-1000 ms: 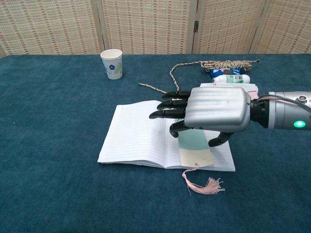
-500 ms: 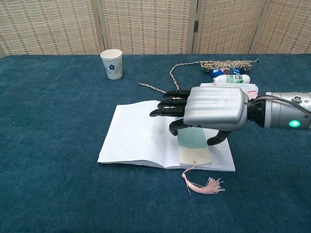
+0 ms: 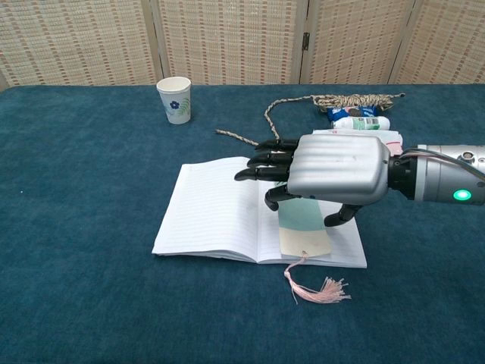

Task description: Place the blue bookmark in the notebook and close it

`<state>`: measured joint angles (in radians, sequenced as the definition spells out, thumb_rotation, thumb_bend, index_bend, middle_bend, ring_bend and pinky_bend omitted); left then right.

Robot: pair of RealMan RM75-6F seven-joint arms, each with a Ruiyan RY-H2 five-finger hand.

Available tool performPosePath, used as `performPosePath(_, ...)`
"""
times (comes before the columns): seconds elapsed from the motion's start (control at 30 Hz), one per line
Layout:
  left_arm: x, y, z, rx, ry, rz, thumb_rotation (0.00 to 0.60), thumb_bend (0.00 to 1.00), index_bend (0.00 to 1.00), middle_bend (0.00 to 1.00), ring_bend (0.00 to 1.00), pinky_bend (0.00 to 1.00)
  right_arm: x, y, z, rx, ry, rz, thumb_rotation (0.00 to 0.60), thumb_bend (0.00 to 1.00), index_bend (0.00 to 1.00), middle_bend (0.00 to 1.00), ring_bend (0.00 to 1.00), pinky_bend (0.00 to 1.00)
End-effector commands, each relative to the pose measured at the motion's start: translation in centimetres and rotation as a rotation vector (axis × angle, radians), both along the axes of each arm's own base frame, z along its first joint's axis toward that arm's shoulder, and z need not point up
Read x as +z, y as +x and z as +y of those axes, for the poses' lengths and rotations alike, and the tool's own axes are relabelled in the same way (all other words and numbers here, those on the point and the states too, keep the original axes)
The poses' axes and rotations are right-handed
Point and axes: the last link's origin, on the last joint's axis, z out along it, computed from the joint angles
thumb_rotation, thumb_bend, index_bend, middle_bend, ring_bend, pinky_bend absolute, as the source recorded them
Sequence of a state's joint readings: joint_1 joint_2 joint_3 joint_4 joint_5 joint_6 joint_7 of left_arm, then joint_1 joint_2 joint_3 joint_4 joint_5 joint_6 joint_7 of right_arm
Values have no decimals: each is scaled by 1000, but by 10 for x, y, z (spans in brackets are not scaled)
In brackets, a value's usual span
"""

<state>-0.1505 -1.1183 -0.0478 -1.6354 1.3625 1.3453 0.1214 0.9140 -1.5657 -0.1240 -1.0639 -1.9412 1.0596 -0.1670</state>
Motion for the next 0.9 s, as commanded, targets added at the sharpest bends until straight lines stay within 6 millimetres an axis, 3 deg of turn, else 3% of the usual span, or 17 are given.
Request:
performPosePath(0.03,0,0,0,-4,-2,10,600,283,129,58,6,34,1,-1,0,-1,-5,2,600,203,329,45,49,0)
performPosePath(0.4,-1,1,-1,-10,1,4,600,283,128,58,5,34,1,-4,-1,-15,-21,2,600,203,257,34,43,0)
performPosePath(0.57,0,1,-1,-10,3,2,600,282,129,59,4,34,12,-2,0,-23,-21,-43,600,202,236,34,43,0)
performPosePath(0.77,0,2,-2,-13,3,0,600,283,129,58,4,34,49,-9,9,-174,-11,-221,600,189,185,20,33,0)
performPosePath(0.9,0,3,-2,-24,0,-1,600,282,130,59,5,34,85,-29,25,-370,-61,-404,600,149,111,0,1,0)
